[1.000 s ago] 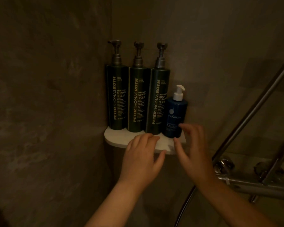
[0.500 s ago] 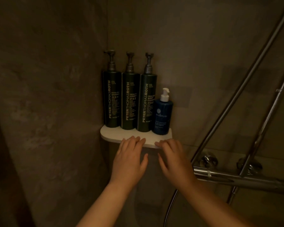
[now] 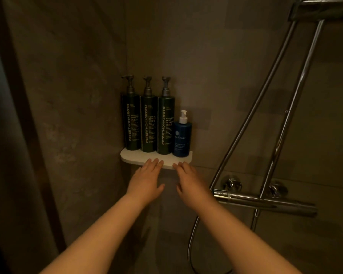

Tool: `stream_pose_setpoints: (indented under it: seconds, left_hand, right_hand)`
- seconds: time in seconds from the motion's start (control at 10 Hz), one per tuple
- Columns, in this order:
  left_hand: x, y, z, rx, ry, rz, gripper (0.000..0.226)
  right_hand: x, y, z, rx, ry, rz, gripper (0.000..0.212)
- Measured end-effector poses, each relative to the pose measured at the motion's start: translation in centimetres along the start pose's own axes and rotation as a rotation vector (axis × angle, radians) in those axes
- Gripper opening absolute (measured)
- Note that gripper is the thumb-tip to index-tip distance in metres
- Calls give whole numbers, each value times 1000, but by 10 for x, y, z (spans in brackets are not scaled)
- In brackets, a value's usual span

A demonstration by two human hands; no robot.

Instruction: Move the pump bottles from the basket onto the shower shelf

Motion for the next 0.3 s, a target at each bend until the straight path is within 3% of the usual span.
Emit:
stream_pose_setpoints:
  seconds: [0.2,0.3]
  left_hand:
    - [-13,12,-7,-22,-61,149,78]
    - [-34,25,-13,4,-25,94,78]
  right_hand:
    - [-1,5,5,64,130,189,71]
    - [-19,20,10,83,63,86,68]
Point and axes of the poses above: each hand's wrist, its own y-axis away from the middle knuckle, its own x-axis out of the palm, z = x × y, the point moved 9 cm from there along -y, towards the middle knuckle, and after that the axes turned 1 degree about -y, right-handed, at the moved point
